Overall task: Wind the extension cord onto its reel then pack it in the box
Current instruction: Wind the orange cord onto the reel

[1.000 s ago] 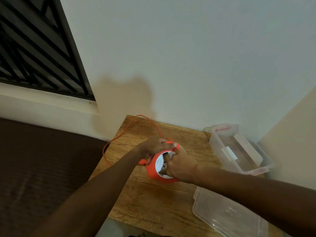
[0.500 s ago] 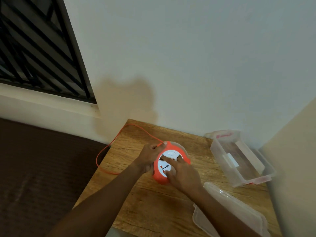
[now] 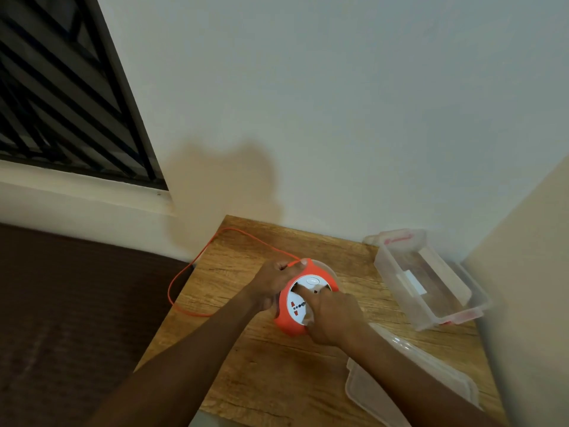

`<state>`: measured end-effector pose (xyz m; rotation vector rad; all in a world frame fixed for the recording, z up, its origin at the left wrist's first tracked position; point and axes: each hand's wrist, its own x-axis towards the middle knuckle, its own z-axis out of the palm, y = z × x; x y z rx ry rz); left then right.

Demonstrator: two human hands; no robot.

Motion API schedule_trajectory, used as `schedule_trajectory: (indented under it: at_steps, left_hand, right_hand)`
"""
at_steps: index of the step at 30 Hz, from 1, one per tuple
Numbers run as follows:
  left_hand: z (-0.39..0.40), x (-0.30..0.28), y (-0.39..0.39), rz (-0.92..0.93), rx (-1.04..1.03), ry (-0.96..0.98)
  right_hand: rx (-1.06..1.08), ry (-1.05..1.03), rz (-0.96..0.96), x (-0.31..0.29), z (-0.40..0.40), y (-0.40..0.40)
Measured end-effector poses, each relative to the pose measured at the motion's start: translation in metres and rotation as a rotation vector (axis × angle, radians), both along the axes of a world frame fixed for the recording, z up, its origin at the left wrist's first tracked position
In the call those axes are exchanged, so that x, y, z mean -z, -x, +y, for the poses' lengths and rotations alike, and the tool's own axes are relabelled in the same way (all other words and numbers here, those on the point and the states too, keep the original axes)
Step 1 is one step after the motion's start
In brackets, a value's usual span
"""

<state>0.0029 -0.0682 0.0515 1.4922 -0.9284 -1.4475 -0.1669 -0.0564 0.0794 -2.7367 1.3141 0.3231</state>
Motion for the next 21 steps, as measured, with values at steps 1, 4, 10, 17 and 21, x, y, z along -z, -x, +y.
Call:
schedule_trajectory:
  at_steps: [1, 4, 10, 17, 21]
  left_hand:
    - [0.001, 0.0, 0.001, 0.007, -0.014, -0.003]
    - [0.004, 0.005, 0.002, 0.03, -0.026, -0.01]
    - [0.006, 0.014, 0.009, 0.108, -0.09, -0.055]
    - [0.014, 0.014, 0.033, 0.111, -0.416, 0.061]
    - [0.018, 0.019, 0.049, -0.17, -0.455, 0.159]
  right_hand:
    - [0.016, -0.008, -0.022, 0.001, 0.0, -0.001]
    - [0.054, -0.002, -0.073, 0.005, 0.001, -0.002]
    - [0.028, 0.056, -0.05, 0.009, 0.001, 0.001]
    - [0.598, -0.298, -0.694, 0.02, -0.003, -0.008]
    - [1.306, -1.0, -1.335, 0.017, -0.002, -0.022]
